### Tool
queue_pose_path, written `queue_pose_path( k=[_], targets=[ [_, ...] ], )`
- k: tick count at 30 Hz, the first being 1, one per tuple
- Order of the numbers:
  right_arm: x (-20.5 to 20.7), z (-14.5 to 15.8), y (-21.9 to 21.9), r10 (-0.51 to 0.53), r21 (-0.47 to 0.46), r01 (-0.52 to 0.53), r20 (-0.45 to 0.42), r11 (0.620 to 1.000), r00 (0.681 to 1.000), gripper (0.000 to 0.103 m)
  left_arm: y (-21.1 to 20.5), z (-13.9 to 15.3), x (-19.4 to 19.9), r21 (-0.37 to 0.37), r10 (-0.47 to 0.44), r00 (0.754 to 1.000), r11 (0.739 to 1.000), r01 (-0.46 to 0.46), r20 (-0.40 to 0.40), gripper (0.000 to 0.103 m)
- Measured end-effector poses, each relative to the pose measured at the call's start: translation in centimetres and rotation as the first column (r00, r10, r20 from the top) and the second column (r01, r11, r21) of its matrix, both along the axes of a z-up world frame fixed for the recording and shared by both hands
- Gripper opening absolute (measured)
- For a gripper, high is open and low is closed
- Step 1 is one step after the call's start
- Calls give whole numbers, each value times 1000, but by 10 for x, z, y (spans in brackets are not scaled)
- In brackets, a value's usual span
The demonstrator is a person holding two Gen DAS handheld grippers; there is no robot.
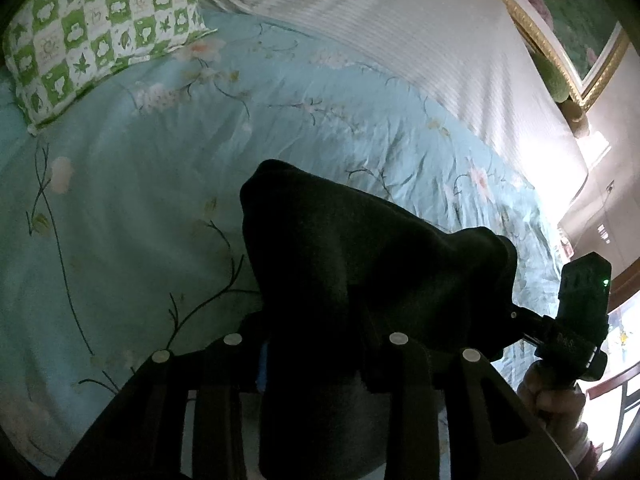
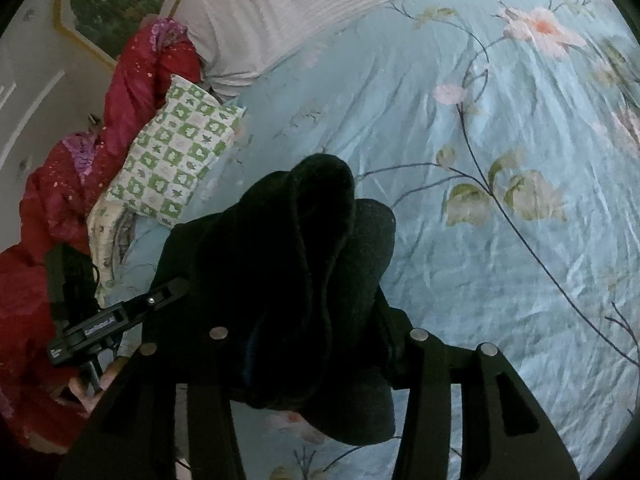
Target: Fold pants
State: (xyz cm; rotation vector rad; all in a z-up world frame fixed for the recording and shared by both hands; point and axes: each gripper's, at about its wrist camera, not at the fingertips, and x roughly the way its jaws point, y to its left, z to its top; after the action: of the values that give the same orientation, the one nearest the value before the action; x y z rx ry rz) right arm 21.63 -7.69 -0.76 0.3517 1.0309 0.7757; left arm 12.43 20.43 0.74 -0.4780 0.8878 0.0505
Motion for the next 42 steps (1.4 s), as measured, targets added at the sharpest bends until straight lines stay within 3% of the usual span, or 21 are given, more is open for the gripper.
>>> queue_pose_path(
  k=[10, 12, 18, 29, 42],
  targets=[
    [1, -7, -5, -14, 7, 14, 1, 1000, 1000, 59, 0, -8, 0, 26, 13, 1000, 1000, -12, -19, 48],
    [0, -6, -5, -16, 4, 16, 4, 1000, 1000, 60, -1, -6, -1, 44, 24, 1000, 999, -23, -18, 57],
    [-10, 3, -8, -48, -43, 50, 46, 998, 998, 64, -3, -1, -10, 82, 40, 999, 996, -39, -14, 69],
    [-36, 26, -24, -120, -78, 132, 141, 988, 983, 73, -6, 14, -37, 151, 111, 994, 982, -111, 3, 81],
    [-77, 53, -6, -86, -100, 120, 293, 988, 952, 85, -30, 30, -63, 259, 128, 991, 957, -130, 22, 83]
  ],
)
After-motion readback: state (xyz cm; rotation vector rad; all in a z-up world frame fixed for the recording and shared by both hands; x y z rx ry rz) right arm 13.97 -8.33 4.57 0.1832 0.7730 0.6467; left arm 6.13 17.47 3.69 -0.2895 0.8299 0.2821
